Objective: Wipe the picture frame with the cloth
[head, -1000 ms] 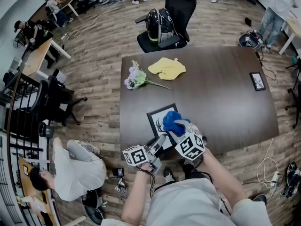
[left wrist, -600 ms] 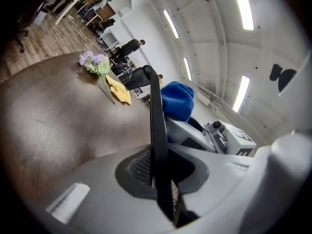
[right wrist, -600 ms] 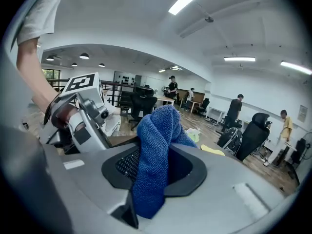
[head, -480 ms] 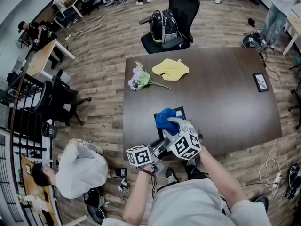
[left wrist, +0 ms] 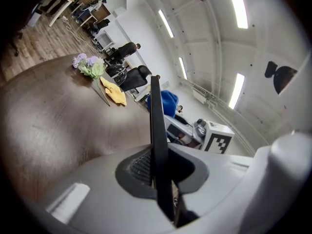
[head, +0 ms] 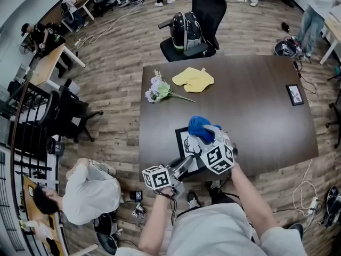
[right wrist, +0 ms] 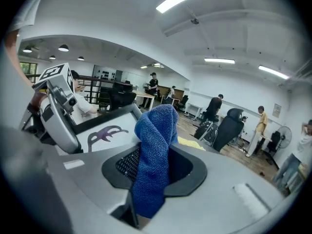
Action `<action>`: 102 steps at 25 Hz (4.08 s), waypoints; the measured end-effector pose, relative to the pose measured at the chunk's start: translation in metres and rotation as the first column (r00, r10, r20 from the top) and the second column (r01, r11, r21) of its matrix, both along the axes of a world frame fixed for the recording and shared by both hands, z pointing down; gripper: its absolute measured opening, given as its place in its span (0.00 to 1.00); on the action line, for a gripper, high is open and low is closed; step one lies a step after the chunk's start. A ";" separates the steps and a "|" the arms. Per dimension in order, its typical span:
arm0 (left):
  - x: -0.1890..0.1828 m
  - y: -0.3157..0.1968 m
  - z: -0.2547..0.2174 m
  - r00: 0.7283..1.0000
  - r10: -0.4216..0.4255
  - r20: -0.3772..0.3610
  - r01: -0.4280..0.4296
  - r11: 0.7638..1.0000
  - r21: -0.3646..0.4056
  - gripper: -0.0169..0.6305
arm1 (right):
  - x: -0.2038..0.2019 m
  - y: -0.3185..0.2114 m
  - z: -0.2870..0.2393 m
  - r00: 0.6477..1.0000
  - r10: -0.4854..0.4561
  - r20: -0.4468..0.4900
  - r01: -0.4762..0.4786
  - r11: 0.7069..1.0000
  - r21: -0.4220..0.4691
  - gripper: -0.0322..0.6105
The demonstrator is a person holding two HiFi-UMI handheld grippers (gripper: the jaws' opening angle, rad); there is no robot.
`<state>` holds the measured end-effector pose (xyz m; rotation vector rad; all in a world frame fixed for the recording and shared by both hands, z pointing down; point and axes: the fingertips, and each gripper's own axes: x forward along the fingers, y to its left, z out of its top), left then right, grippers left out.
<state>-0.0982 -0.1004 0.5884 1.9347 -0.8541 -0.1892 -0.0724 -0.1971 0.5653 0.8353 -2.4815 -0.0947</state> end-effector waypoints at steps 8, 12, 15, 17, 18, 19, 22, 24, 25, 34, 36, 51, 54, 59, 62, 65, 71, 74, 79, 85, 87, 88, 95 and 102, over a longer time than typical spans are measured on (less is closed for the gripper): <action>-0.005 0.003 0.004 0.999 -0.027 -0.026 0.027 1.000 -0.012 0.16 | 0.008 0.024 0.017 0.998 0.014 0.055 -0.008 0.994 -0.110 0.22; -0.011 0.000 0.005 0.999 -0.045 -0.018 0.045 0.999 -0.010 0.16 | -0.011 0.051 0.017 0.996 -0.057 0.072 0.065 0.991 -0.120 0.22; -0.010 -0.001 0.009 0.999 -0.044 -0.026 0.043 0.999 -0.026 0.16 | -0.022 0.071 0.018 0.990 -0.125 0.065 0.132 0.984 -0.116 0.22; -0.007 0.001 0.013 0.998 -0.042 -0.037 0.041 0.998 -0.037 0.16 | -0.024 0.079 0.020 0.988 -0.149 0.041 0.153 0.983 -0.099 0.22; -0.006 0.003 0.014 0.998 -0.041 -0.041 0.040 0.998 -0.040 0.16 | -0.023 0.080 0.020 0.988 -0.151 0.034 0.154 0.983 -0.096 0.22; -0.004 0.003 0.015 0.998 -0.041 -0.045 0.040 0.998 -0.041 0.16 | -0.020 0.081 0.022 0.988 -0.149 0.032 0.152 0.983 -0.100 0.22; -0.004 0.001 0.016 0.997 -0.049 -0.059 0.047 0.998 -0.042 0.16 | -0.009 0.078 0.030 0.993 -0.119 0.021 0.120 0.985 -0.121 0.22; -0.008 0.000 0.016 0.996 -0.056 -0.073 0.052 0.998 -0.047 0.16 | -0.002 0.076 0.036 0.996 -0.088 0.011 0.089 0.986 -0.138 0.22; -0.010 -0.001 0.016 0.995 -0.058 -0.080 0.054 0.997 -0.049 0.16 | 0.002 0.077 0.039 0.997 -0.079 0.004 0.078 0.986 -0.145 0.22; -0.019 -0.017 0.022 0.989 -0.094 -0.118 0.085 0.993 -0.076 0.16 | 0.000 0.110 0.058 0.994 -0.105 -0.027 0.098 0.975 -0.199 0.22; -0.013 -0.019 0.026 0.991 -0.073 -0.112 0.064 0.995 -0.082 0.16 | -0.002 0.116 0.060 0.994 -0.108 -0.022 0.101 0.972 -0.213 0.22; 0.038 -0.036 0.096 0.991 0.028 -0.129 -0.057 0.973 -0.222 0.16 | 0.047 0.158 0.071 0.997 -0.025 0.072 0.049 0.931 -0.362 0.22; 0.038 -0.027 0.104 0.991 0.037 -0.128 -0.068 0.968 -0.242 0.16 | 0.074 0.150 0.070 0.995 0.074 0.074 -0.042 0.930 -0.365 0.22; 0.032 -0.013 0.117 0.991 0.042 -0.127 -0.075 0.961 -0.266 0.16 | 0.126 0.139 0.068 0.957 0.275 0.092 -0.222 0.898 -0.380 0.22; 0.025 -0.005 0.122 0.987 0.015 -0.158 -0.060 0.957 -0.284 0.16 | 0.141 0.142 0.065 0.929 0.351 0.117 -0.282 0.877 -0.390 0.22; 0.019 0.006 0.114 0.984 0.020 -0.179 -0.067 0.963 -0.259 0.16 | 0.144 0.143 0.062 0.909 0.400 0.115 -0.328 0.860 -0.391 0.22; -0.012 0.040 0.094 0.982 0.055 -0.181 -0.089 0.978 -0.189 0.16 | 0.119 0.141 0.046 0.894 0.428 0.131 -0.362 0.864 -0.350 0.22; -0.034 0.056 0.087 0.985 0.049 -0.167 -0.076 0.984 -0.162 0.16 | 0.098 0.145 0.039 0.902 0.406 0.148 -0.341 0.879 -0.334 0.22; -0.059 0.082 0.083 0.985 0.032 -0.168 -0.056 0.988 -0.141 0.16 | 0.076 0.161 0.039 0.894 0.420 0.153 -0.353 0.874 -0.334 0.22; -0.067 0.107 0.090 0.986 0.055 -0.155 -0.073 0.990 -0.118 0.16 | 0.071 0.189 0.047 0.878 0.455 0.147 -0.387 0.857 -0.341 0.22; -0.067 0.113 0.092 0.985 0.066 -0.161 -0.084 0.990 -0.112 0.16 | 0.071 0.194 0.049 0.870 0.470 0.150 -0.400 0.850 -0.344 0.22; -0.066 0.114 0.092 0.984 0.069 -0.162 -0.087 0.990 -0.112 0.16 | 0.071 0.195 0.050 0.866 0.476 0.152 -0.405 0.846 -0.346 0.22; -0.065 0.125 0.090 0.983 0.086 -0.161 -0.104 0.988 -0.110 0.16 | 0.066 0.205 0.050 0.855 0.494 0.160 -0.417 0.837 -0.356 0.22; -0.065 0.128 0.087 0.983 0.086 -0.165 -0.103 0.989 -0.102 0.16 | 0.066 0.210 0.050 0.852 0.497 0.165 -0.416 0.834 -0.363 0.22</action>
